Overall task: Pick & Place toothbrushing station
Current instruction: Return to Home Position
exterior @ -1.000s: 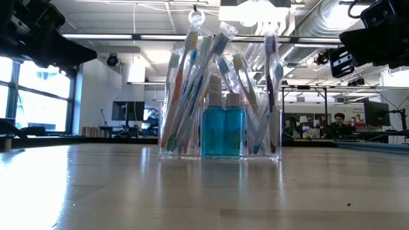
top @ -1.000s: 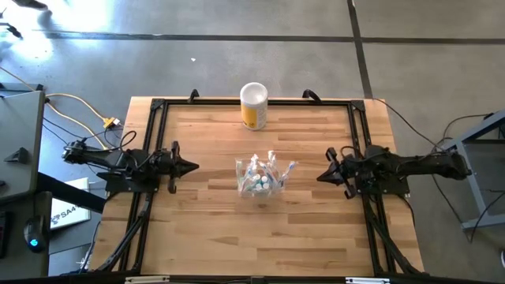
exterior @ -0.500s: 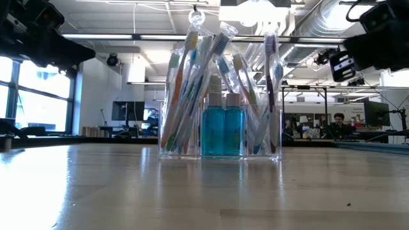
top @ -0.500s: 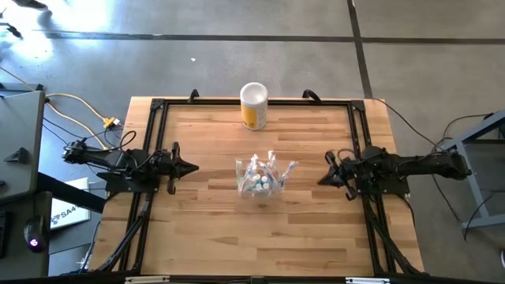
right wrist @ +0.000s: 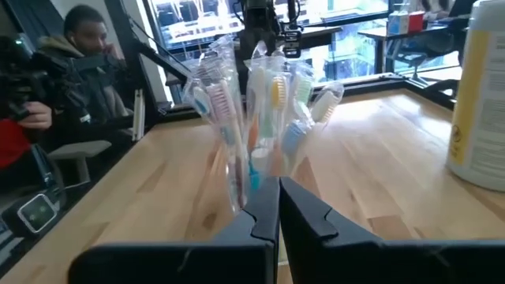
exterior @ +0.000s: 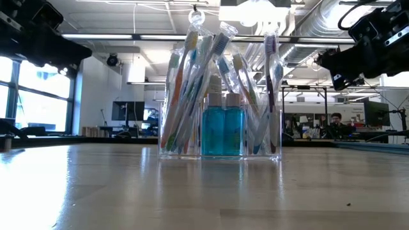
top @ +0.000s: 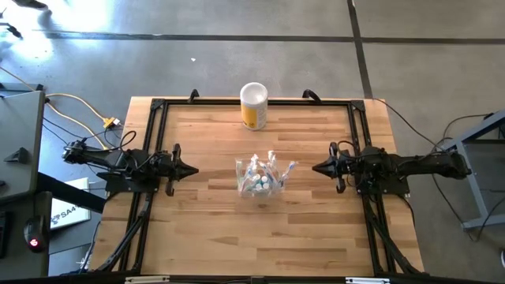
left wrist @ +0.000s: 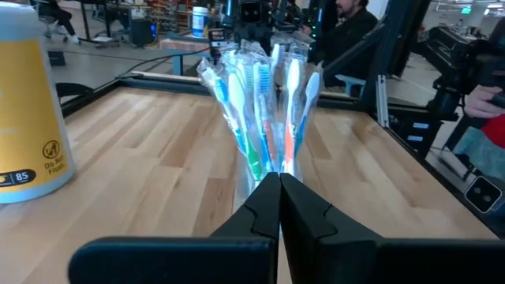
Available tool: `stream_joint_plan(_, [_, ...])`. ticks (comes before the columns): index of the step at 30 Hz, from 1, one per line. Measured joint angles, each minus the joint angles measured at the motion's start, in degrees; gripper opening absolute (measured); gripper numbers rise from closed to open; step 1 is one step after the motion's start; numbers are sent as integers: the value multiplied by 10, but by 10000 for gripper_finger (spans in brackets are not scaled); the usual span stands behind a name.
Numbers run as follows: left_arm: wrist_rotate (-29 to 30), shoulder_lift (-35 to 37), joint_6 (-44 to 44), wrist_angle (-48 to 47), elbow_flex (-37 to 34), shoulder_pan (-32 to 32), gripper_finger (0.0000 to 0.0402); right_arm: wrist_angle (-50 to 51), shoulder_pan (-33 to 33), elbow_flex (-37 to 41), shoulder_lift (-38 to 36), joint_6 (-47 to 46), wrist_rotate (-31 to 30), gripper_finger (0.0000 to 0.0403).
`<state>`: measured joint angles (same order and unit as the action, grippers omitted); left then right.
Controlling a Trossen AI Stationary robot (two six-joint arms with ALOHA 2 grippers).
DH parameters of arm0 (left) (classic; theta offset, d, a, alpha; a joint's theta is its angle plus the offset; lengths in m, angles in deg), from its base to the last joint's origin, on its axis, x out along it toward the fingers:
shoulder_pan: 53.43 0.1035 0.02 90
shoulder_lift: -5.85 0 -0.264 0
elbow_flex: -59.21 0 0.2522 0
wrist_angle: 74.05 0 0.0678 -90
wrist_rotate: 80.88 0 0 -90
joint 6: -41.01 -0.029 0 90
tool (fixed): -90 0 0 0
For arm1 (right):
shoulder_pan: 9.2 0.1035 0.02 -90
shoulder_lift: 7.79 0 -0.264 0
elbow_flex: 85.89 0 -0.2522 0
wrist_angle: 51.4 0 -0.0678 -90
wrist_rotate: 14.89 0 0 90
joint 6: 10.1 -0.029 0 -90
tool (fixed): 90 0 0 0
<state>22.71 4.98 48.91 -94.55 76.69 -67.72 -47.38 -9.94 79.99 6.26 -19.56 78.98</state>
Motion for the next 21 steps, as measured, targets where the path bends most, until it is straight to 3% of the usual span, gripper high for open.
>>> stream_joint_plan(21, [17, 0, -1, 3, 0, 0, 0, 10, 0, 0, 0, -9, -8, 2])
